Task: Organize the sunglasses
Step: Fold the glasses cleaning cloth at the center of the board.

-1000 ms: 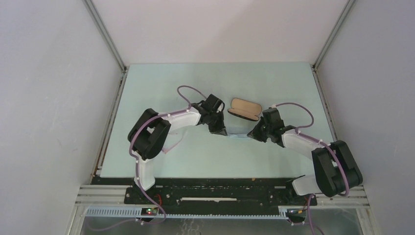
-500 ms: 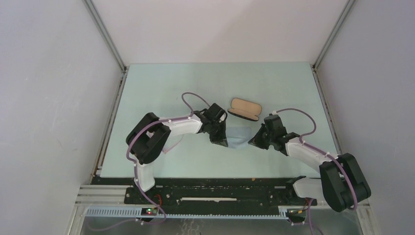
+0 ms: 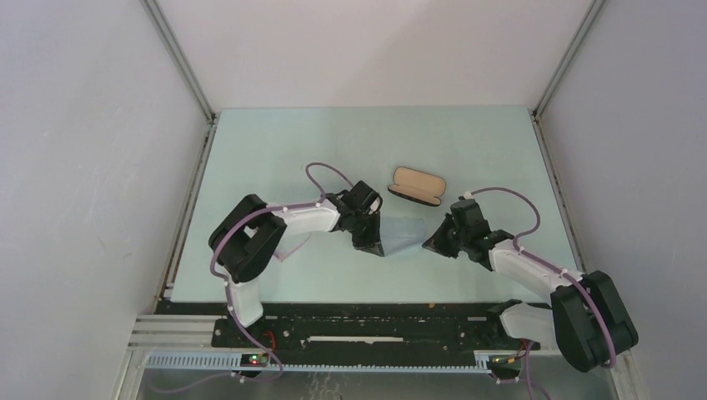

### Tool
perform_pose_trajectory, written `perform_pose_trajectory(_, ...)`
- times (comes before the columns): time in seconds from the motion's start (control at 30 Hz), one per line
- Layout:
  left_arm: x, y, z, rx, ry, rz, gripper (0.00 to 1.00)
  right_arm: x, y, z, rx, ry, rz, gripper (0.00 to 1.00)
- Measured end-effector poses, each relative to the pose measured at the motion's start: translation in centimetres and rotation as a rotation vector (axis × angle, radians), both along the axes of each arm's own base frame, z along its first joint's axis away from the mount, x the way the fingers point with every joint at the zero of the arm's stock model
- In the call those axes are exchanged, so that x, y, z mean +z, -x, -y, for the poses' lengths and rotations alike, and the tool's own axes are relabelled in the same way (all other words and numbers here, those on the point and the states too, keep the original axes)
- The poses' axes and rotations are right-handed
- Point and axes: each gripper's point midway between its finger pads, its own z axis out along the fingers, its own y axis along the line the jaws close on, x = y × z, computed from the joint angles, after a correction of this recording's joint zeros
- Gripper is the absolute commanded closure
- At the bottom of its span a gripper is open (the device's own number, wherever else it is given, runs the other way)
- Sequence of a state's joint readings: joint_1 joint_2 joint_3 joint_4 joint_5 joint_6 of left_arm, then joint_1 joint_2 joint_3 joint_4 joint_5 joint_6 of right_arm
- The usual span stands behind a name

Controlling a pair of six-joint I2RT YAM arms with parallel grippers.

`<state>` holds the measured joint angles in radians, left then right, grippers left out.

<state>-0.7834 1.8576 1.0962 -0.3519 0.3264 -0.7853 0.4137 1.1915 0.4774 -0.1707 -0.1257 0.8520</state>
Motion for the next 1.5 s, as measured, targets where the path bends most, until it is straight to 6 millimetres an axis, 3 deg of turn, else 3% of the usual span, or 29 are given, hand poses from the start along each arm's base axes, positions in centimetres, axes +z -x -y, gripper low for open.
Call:
perform_pose_trajectory(0.53,1.0,-1.4,-0.3,0.04,0.024,0.014,1.0,0.0,-0.5,-0.1,-0.013,-0.005,0.006,1.0)
perform_pose_trajectory(0.93,2.2,-4.7,1.0,0.072,0.057,0.049,1.0,0.6,-4.2,-0.3,-0.037,0.001,0.045,1.0)
perform_pose_trajectory(1.23,2.6,-6.2,1.4,0.091,0.069,0.061,1.0,-0.5,-5.0,0.0,-0.051,0.013,0.023,1.0)
perform_pose_trajectory(1.5,1.5,-7.2,1.2,0.113,0.045,0.048,1.0,-0.2,-5.9,0.1,-0.061,0.006,0.044,1.0)
